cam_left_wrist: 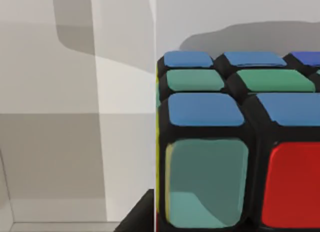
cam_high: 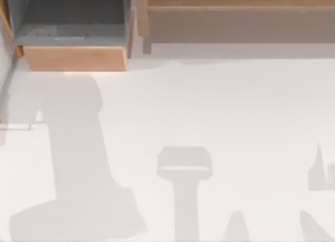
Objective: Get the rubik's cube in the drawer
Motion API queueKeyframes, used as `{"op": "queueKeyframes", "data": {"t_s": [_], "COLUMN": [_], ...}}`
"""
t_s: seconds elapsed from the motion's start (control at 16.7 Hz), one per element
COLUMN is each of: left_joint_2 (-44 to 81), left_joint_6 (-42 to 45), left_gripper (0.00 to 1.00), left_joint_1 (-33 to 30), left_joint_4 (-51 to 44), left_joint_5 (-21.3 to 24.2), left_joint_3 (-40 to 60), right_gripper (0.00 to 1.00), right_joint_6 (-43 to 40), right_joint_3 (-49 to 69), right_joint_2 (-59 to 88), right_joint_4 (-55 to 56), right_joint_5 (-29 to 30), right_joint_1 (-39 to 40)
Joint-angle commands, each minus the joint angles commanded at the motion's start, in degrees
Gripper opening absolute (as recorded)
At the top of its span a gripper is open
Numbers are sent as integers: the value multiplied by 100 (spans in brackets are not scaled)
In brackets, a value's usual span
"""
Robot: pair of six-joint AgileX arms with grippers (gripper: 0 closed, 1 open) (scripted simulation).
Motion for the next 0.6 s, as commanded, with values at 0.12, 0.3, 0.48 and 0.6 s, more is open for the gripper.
{"op": "queueKeyframes", "data": {"t_s": [0.12,0.3,0.48,0.6], "left_joint_2": [0,0,0,0], "left_joint_6": [0,0,0,0], "left_gripper": [8,30,53,68], "left_joint_1": [0,0,0,0], "left_joint_4": [0,0,0,0], "left_joint_5": [0,0,0,0], "left_joint_3": [0,0,0,0], "right_gripper": [100,100,100,100], "right_joint_6": [0,0,0,0], "right_joint_3": [0,0,0,0], "right_joint_2": [0,0,0,0], "right_joint_4": [0,0,0,0], "right_joint_5": [0,0,0,0], "right_joint_1": [0,0,0,0]}}
